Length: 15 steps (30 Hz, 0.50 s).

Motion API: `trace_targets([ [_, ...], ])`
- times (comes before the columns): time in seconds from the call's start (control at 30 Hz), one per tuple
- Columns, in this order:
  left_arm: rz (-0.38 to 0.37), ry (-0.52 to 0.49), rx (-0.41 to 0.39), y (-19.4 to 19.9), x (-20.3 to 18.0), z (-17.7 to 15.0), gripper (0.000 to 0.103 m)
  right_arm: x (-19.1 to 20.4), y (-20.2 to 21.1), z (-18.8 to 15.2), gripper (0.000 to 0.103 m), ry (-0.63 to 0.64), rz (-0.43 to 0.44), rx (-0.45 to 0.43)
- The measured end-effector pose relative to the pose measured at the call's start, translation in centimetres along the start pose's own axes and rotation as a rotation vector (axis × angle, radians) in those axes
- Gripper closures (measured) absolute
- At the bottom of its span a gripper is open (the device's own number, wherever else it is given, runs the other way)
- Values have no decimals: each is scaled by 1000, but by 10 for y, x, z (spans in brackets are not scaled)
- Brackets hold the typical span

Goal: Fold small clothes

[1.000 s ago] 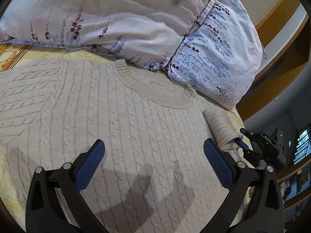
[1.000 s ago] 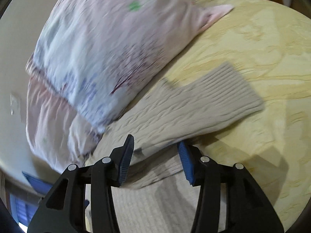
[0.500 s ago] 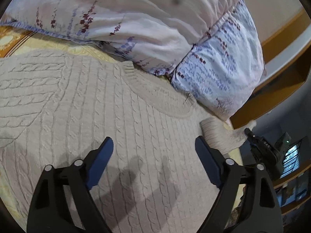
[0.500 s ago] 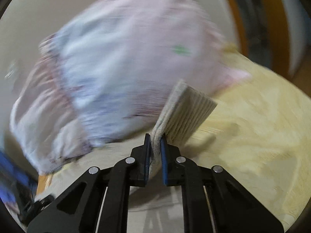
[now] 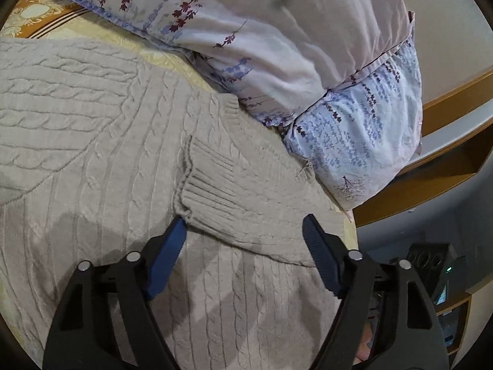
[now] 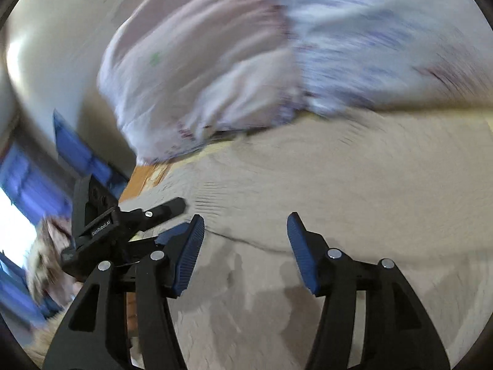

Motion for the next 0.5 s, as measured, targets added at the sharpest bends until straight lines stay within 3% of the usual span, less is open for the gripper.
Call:
trace_targets([
  [0.1, 1, 40, 9, -4, 2, 0, 36, -44, 33, -2, 45, -161, -62, -31],
  [0.2, 19, 62, 1, -5, 6, 1, 44, -105, 63, -6, 47, -317, -190, -69],
  [0.3, 47, 70, -3, -9, 11, 2, 54, -136, 71, -6, 55, -373, -280, -103],
  [0.43, 78, 54, -6, -11, 15, 4, 67, -160, 73, 3, 64, -419, -321, -177],
  [0.47, 86, 43, -7, -12, 15, 5, 70, -161, 73, 4, 67, -423, -327, -191],
  [0.5, 99, 25, -7, -13, 16, 6, 79, -166, 74, 7, 77, -427, -344, -212],
])
Point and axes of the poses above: each gripper's, at about its wrist camera, not at the fingertips, and y roughly against the way its jaws point, x to its left, z to its top, the point moved 10 cm from there along -y, roughly the way its jaws point, and after that the axes turned 14 degrees about -x, right-handed, at the moved point
